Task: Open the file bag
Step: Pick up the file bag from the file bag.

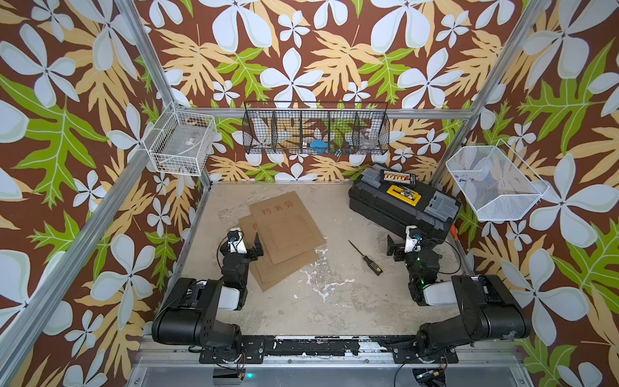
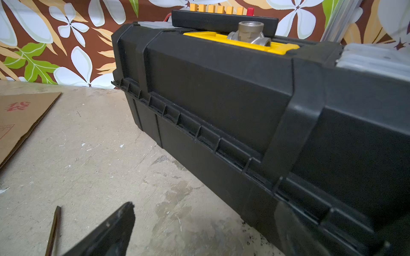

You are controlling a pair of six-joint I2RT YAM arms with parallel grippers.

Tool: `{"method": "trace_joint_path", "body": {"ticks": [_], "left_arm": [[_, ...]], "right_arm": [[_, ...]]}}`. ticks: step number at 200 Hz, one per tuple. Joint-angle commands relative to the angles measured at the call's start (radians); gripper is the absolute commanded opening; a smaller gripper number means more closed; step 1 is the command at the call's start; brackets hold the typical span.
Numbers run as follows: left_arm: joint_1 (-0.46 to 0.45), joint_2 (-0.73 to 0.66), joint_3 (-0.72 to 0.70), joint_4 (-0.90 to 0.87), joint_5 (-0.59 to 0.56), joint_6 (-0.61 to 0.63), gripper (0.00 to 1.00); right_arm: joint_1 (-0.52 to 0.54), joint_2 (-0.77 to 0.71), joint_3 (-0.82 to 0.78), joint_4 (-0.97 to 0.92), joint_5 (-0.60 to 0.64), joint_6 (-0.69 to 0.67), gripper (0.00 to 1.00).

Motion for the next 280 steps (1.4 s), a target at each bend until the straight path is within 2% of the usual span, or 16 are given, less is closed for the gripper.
{"method": "trace_joint_path", "body": {"ticks": [1,158,168,188,202,214,232,244,256,280], "left_arm": [[0.002,0.0,0.001,0.026,0.007,0.008,1.0],[0.0,-0.009,-0.013,0.046,0.004,0.006,1.0],[-0.016,-0.024,-0.048,0.104,-0.002,0.023,1.0],[-0.111,-0.106,-0.112,0.161,-0.126,0.089,1.0],[-0.163,-0.208,-0.113,0.076,-0.224,0.105,1.0],[-0.183,-0.303,-0.094,-0.045,-0.249,0.096,1.0],[-0.22,-0.403,-0.069,-0.147,-0.328,0.091,1.0],[-0.244,-0.446,-0.032,-0.227,-0.364,0.061,1.0],[-0.249,-0.46,0.024,-0.325,-0.327,0.001,1.0],[-0.264,-0.455,0.105,-0.439,-0.152,-0.095,1.0]], "right_arm": [[0.001,-0.002,0.003,0.011,-0.004,0.003,1.0],[-0.021,-0.001,0.003,0.014,-0.039,0.016,1.0],[-0.01,-0.006,-0.008,0.027,-0.037,0.003,1.0],[0.018,-0.062,-0.051,0.065,-0.03,-0.031,1.0],[0.034,-0.155,-0.029,-0.054,-0.005,-0.031,1.0],[0.05,-0.222,0.016,-0.198,0.003,-0.031,1.0],[0.101,-0.283,0.047,-0.281,0.047,-0.056,1.0],[0.113,-0.328,0.057,-0.316,0.039,-0.006,1.0],[0.115,-0.37,0.053,-0.304,-0.004,0.071,1.0],[0.168,-0.418,0.09,-0.358,-0.058,0.131,1.0]]}}
